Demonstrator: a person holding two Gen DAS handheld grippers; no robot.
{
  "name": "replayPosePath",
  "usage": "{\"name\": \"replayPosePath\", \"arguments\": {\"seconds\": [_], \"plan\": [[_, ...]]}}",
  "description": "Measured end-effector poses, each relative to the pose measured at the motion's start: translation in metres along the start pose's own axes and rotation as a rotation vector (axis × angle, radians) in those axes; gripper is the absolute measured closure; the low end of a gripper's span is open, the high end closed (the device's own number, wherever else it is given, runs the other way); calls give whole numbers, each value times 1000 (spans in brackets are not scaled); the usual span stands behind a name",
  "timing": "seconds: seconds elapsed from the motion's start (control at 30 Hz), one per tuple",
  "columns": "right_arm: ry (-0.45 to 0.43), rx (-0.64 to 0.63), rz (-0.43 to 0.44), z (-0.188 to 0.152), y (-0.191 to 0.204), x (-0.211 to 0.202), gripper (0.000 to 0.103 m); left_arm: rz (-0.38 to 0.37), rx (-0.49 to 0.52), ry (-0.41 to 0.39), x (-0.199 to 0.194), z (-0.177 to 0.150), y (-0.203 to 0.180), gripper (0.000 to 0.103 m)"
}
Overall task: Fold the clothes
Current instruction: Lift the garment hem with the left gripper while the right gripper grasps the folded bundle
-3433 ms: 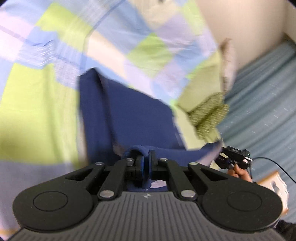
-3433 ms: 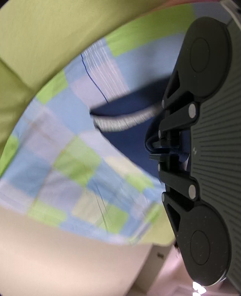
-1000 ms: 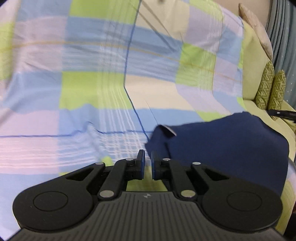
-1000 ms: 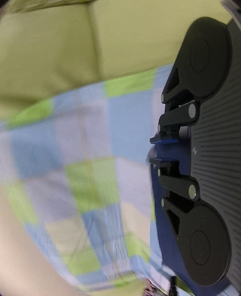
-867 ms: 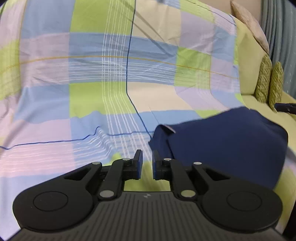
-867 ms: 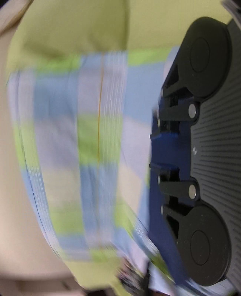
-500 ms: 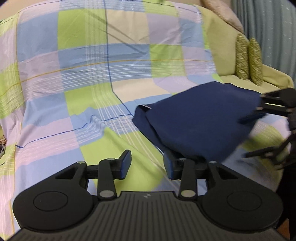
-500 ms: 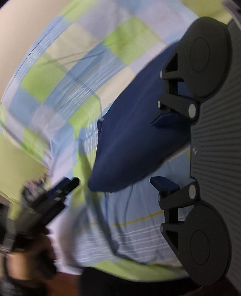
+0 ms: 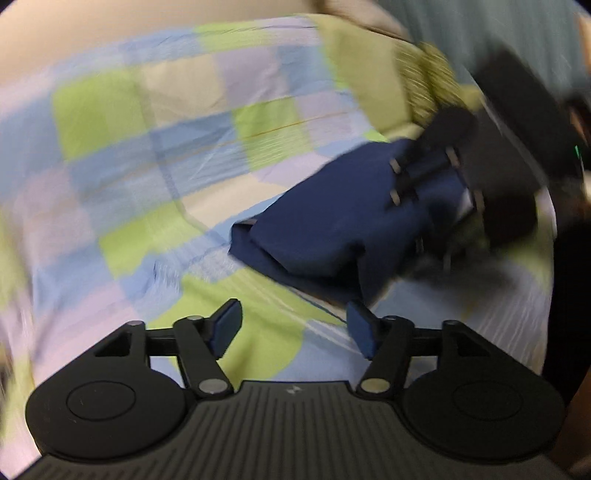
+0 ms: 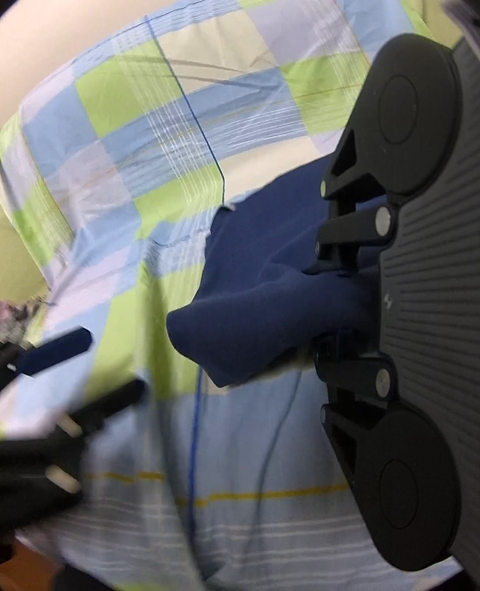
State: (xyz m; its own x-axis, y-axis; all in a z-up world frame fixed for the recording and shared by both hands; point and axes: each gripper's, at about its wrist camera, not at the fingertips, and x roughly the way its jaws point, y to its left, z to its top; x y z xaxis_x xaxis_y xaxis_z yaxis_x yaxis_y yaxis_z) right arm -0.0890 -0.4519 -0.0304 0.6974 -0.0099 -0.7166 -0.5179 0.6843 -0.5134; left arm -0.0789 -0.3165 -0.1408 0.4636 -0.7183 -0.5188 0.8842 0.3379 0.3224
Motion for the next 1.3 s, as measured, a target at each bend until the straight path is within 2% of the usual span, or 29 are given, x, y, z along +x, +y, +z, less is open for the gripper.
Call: {"name": "replayPosePath", "arguments": {"seconds": [0.07, 0.2, 0.33, 0.43, 0.47, 0.5, 0.53, 0.6, 0.63, 0.73, 0.9, 1.13, 1.23, 1.3], "plan": [[-35, 99, 40, -1, -21, -16, 86, -4, 127, -23, 5, 5, -12, 32], [-94, 229, 110, -7, -58, -46, 86, 10, 265, -84, 26, 19, -25, 25], [-106, 224, 159, -15, -62, -59, 86, -3, 384, -132, 45, 29, -37, 24], [-109, 157, 199, -25, -52, -75, 86, -35, 587, -165, 54, 29, -52, 22], [-109, 134, 211, -30, -47, -81, 86, -59, 653, -177, 54, 28, -57, 23], [-109, 110, 223, -37, -43, -89, 86, -88, 715, -186, 53, 27, -62, 34], [-110, 97, 233, -42, -40, -95, 86, -161, 732, -164, 50, 29, -65, 57], [-113, 102, 248, -54, -38, -110, 86, -291, 681, -80, 47, 38, -70, 87], [-111, 109, 246, -59, -37, -116, 86, -323, 646, -56, 42, 42, -74, 89], [-107, 129, 242, -72, -31, -137, 86, -330, 638, -34, 19, 52, -97, 93], [-115, 209, 243, -95, -15, -174, 83, -336, 603, -41, -30, 63, -130, 94], [-156, 427, 251, -138, 1, -201, 74, -312, 584, -13, -34, 74, -138, 94], [-200, 543, 314, -162, -7, -212, 57, -299, 591, -14, -36, 90, -133, 94], [-285, 695, 337, -188, -20, -220, 54, -297, 594, -12, -36, 102, -129, 94]]}}
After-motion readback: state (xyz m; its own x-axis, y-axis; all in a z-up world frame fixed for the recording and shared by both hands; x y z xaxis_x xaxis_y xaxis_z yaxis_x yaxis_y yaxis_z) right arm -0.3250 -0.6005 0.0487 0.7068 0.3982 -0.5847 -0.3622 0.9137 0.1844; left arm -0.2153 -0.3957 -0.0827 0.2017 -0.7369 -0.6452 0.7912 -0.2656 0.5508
